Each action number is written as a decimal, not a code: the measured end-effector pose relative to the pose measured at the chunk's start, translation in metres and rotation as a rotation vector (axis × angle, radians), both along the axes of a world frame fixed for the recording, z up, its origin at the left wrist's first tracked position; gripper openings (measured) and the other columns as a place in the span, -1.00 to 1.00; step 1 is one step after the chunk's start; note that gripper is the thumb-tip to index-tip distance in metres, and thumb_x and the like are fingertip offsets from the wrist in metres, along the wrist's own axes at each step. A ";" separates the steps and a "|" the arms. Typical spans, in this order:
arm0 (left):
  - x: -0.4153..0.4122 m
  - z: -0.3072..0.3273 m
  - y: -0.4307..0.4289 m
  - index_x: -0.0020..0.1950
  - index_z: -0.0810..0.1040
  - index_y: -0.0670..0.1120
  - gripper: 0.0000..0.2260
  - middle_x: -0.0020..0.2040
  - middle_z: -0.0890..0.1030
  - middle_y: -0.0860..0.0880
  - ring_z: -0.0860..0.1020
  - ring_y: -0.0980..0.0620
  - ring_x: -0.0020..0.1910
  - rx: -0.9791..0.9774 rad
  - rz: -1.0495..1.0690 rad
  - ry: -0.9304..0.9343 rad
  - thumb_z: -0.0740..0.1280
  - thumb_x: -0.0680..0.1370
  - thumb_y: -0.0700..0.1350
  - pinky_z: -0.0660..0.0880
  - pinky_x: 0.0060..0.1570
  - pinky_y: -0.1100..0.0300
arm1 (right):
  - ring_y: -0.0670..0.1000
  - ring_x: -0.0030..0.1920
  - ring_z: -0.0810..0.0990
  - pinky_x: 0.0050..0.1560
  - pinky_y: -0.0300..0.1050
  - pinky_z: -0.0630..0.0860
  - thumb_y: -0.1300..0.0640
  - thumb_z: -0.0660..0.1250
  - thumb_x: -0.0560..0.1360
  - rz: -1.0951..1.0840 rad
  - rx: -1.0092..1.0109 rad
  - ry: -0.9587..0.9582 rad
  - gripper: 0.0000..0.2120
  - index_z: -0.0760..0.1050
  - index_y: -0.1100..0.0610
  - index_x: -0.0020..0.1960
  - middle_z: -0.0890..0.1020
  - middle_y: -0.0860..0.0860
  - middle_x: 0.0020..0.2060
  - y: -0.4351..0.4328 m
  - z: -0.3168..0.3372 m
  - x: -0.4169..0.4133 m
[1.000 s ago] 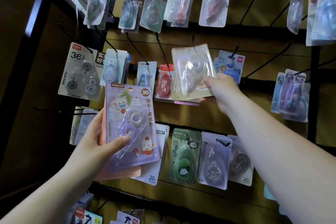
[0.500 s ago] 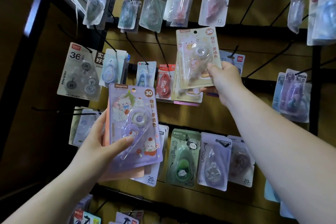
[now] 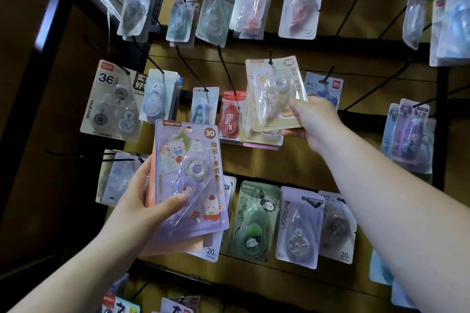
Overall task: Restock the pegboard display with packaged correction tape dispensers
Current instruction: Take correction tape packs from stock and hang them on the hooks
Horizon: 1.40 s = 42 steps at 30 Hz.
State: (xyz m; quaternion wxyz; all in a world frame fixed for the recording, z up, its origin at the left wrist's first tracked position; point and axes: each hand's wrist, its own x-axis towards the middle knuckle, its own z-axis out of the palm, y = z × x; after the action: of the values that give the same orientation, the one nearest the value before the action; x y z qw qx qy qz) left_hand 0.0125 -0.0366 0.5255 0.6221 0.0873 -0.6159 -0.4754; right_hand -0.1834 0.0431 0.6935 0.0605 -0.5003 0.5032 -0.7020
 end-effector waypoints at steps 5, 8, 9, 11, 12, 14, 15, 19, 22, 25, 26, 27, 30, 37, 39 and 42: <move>0.002 0.000 -0.001 0.03 0.38 0.40 -0.37 -0.05 0.68 0.18 0.66 0.06 -0.05 -0.007 0.002 -0.010 0.51 0.07 -0.01 0.53 0.04 -0.04 | 0.11 -0.05 0.57 -0.61 -0.28 0.52 0.19 0.16 0.56 -0.051 0.033 0.008 -0.74 0.38 0.16 0.24 0.52 0.13 0.08 -0.009 -0.003 -0.002; 0.005 0.001 -0.002 -0.02 0.38 0.43 -0.38 -0.07 0.68 0.21 0.66 0.08 -0.06 -0.016 -0.003 0.003 0.47 -0.01 0.07 0.55 -0.03 0.02 | 0.08 -0.12 0.55 -0.63 -0.28 0.51 0.17 0.13 0.57 -0.109 0.052 0.011 -0.71 0.38 0.14 0.28 0.51 0.11 0.07 -0.021 -0.006 -0.002; 0.006 0.000 -0.003 -0.03 0.38 0.42 -0.39 -0.07 0.68 0.22 0.66 0.09 -0.06 -0.017 -0.010 0.009 0.46 -0.01 0.07 0.57 -0.06 0.05 | 0.09 -0.12 0.56 -0.64 -0.28 0.51 0.16 0.13 0.57 -0.128 0.056 0.010 -0.70 0.39 0.14 0.28 0.52 0.11 0.09 -0.027 -0.008 -0.003; 0.007 -0.002 -0.007 -0.03 0.39 0.41 -0.39 -0.07 0.68 0.22 0.67 0.09 -0.07 -0.022 -0.019 0.014 0.46 -0.01 0.05 0.62 -0.14 0.14 | 0.13 -0.06 0.58 -0.64 -0.26 0.51 0.15 0.12 0.58 -0.155 0.052 -0.002 -0.70 0.39 0.15 0.28 0.53 0.14 0.13 -0.038 -0.012 -0.005; 0.008 -0.004 -0.009 0.00 0.40 0.39 -0.38 -0.06 0.68 0.21 0.67 0.08 -0.07 -0.020 -0.023 0.017 0.47 -0.01 0.05 0.62 -0.16 0.16 | 0.14 -0.02 0.58 -0.62 -0.23 0.52 0.15 0.12 0.57 -0.164 0.054 -0.014 -0.70 0.39 0.15 0.29 0.52 0.14 0.14 -0.044 -0.013 -0.006; 0.010 -0.006 -0.012 0.08 0.40 0.35 -0.30 -0.01 0.68 0.16 0.66 0.05 -0.05 -0.012 -0.032 0.021 0.49 -0.02 0.05 0.62 -0.12 0.10 | 0.14 0.01 0.56 -0.59 -0.19 0.53 0.14 0.14 0.57 -0.165 0.064 -0.046 -0.70 0.38 0.16 0.28 0.50 0.12 0.12 -0.054 -0.017 -0.006; 0.011 -0.007 -0.014 0.12 0.40 0.33 -0.25 0.02 0.67 0.14 0.66 0.05 -0.04 -0.015 -0.036 0.021 0.52 -0.05 0.06 0.61 -0.10 0.08 | 0.13 -0.02 0.54 -0.60 -0.18 0.52 0.14 0.14 0.57 -0.160 0.068 -0.060 -0.70 0.38 0.17 0.28 0.48 0.10 0.09 -0.059 -0.018 -0.007; 0.012 -0.006 -0.020 0.18 0.39 0.31 -0.07 0.04 0.67 0.13 0.66 0.03 -0.02 -0.031 -0.061 0.012 0.59 -0.17 0.16 0.63 -0.16 0.12 | 0.19 0.02 0.57 -0.54 -0.11 0.56 0.16 0.15 0.57 -0.189 0.105 -0.087 -0.67 0.31 0.20 0.32 0.45 0.14 0.16 -0.073 -0.018 -0.012; 0.011 -0.005 -0.023 0.28 0.36 0.25 0.03 0.05 0.67 0.12 0.66 0.02 -0.01 -0.028 -0.090 0.015 0.59 -0.19 0.17 0.63 -0.22 0.16 | 0.27 0.10 0.57 -0.25 0.01 0.59 0.17 0.14 0.57 -0.221 0.146 -0.105 -0.59 0.22 0.20 0.40 0.39 0.19 0.30 -0.079 -0.017 -0.015; 0.010 -0.005 -0.023 0.24 0.38 0.27 -0.01 0.03 0.67 0.12 0.66 0.02 -0.02 -0.003 -0.105 0.018 0.60 -0.18 0.14 0.61 -0.27 0.18 | 0.26 0.03 0.61 -0.19 0.04 0.59 0.18 0.12 0.58 -0.233 0.178 -0.097 -0.58 0.16 0.21 0.41 0.39 0.22 0.31 -0.081 -0.017 -0.015; 0.010 -0.005 -0.022 0.19 0.39 0.30 -0.06 0.02 0.67 0.13 0.66 0.02 -0.03 0.008 -0.114 0.020 0.60 -0.18 0.11 0.61 -0.29 0.19 | 0.25 0.04 0.61 -0.22 0.02 0.58 0.19 0.11 0.58 -0.268 0.187 -0.058 -0.57 0.12 0.22 0.42 0.38 0.22 0.32 -0.081 -0.019 -0.014; 0.010 -0.004 -0.021 0.14 0.40 0.34 -0.09 0.02 0.67 0.14 0.66 0.04 -0.04 0.016 -0.124 0.024 0.60 -0.19 0.11 0.61 -0.30 0.20 | 0.25 0.08 0.58 -0.24 0.00 0.57 0.19 0.11 0.58 -0.327 0.192 0.010 -0.56 0.10 0.24 0.42 0.37 0.22 0.32 -0.080 -0.021 -0.013; 0.009 -0.002 -0.013 0.14 0.38 0.37 -0.20 0.07 0.65 0.11 0.66 0.07 -0.05 0.041 -0.133 0.036 0.62 0.00 -0.02 0.62 -0.31 0.18 | 0.20 0.20 0.48 -0.08 -0.03 0.46 0.16 0.15 0.56 -0.459 0.169 0.259 -0.57 0.13 0.22 0.37 0.41 0.18 0.30 -0.072 -0.032 -0.005; 0.003 0.014 0.014 0.11 0.38 0.33 -0.39 0.05 0.59 0.09 0.69 0.03 -0.23 0.106 -0.182 0.113 0.37 0.19 -0.18 0.56 -0.47 -0.05 | -0.01 0.36 0.27 0.37 -0.13 0.25 0.13 0.23 0.51 -0.267 -0.141 0.556 -0.61 0.27 0.08 0.31 0.35 0.02 0.26 -0.022 -0.070 0.034; 0.000 0.019 0.021 0.12 0.37 0.34 -0.38 0.06 0.60 0.09 0.69 0.01 -0.23 0.108 -0.206 0.123 0.37 0.19 -0.18 0.56 -0.45 -0.09 | -0.01 0.25 0.38 0.29 -0.10 0.34 0.05 0.28 0.48 -0.150 0.004 0.565 -0.81 0.38 0.02 0.08 0.43 -0.02 0.12 -0.013 -0.082 0.042; -0.005 0.025 0.031 0.15 0.33 0.33 -0.37 0.07 0.59 0.10 0.69 0.07 -0.23 0.090 -0.174 0.107 0.37 0.19 -0.15 0.56 -0.47 -0.01 | 0.01 -0.07 0.54 -0.01 -0.10 0.48 0.09 0.32 0.46 0.076 0.209 0.505 -0.93 0.45 0.05 -0.15 0.58 0.06 -0.10 -0.005 -0.095 0.051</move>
State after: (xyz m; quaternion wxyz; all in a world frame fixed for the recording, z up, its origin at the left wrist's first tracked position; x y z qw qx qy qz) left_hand 0.0079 -0.0052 0.5502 0.6058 0.0360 -0.5650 -0.5589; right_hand -0.1321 0.0377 0.5988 0.0108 -0.6691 0.5528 -0.4966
